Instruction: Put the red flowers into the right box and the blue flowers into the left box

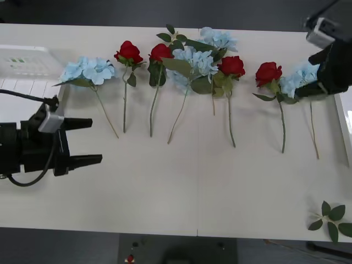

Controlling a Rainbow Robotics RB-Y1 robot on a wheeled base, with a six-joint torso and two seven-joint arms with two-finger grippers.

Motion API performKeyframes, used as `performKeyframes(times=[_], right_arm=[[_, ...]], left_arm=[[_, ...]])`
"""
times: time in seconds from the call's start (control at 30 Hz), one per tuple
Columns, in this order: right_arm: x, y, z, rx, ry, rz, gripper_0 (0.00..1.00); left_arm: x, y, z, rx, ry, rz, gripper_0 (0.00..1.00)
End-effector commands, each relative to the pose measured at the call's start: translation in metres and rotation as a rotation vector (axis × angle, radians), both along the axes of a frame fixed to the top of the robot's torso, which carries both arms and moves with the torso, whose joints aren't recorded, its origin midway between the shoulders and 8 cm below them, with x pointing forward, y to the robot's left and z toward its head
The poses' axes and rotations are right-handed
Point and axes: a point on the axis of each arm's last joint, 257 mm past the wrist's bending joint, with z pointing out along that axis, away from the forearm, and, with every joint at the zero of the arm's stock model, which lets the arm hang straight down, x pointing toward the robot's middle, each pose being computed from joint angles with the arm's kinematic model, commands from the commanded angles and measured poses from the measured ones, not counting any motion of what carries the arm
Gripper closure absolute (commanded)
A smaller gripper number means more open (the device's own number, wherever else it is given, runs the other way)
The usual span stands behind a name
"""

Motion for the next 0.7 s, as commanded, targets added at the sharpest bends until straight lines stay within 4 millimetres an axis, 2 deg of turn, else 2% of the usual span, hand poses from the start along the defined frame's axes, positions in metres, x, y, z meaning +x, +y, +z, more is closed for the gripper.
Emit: performKeyframes(times=[0.03,0.07,0.2,0.3,0.4,0.5,0.7], right_arm=[[0.012,0.002,0.017,0.064,0.027,-0.166,0.00],[0.016,-0.006,0.009,0.090,0.084,-0.316,0.00],[0.018,-0.028,-0.017,0.075,0.150,-0.538,0.00],[0.022,-0.058,-0.041,0.017,0.138,-0.706,0.00],[0.025,-0.086,-0.058,-0.055,0.100,-0.819,0.00],[0.025,-0.107,-0.081,-0.044,0.119,-0.921,0.00],[0.031,-0.146,-0.104,-0.020,0.141,-1.030,0.00]], left_arm=[[-0.011,0.006,0.006,0.019,0.061,0.070,0.12],[-0.008,0.009,0.007,0.015,0.089,0.120,0.12],[0.001,0.018,0.003,0.001,0.152,0.205,0.12],[0.015,0.018,0.002,-0.049,0.207,0.283,0.12],[0.026,0.018,0.000,-0.102,0.251,0.345,0.12],[0.041,0.021,0.002,-0.181,0.269,0.420,0.12],[0.074,0.037,-0.003,-0.286,0.287,0.540,0.12]])
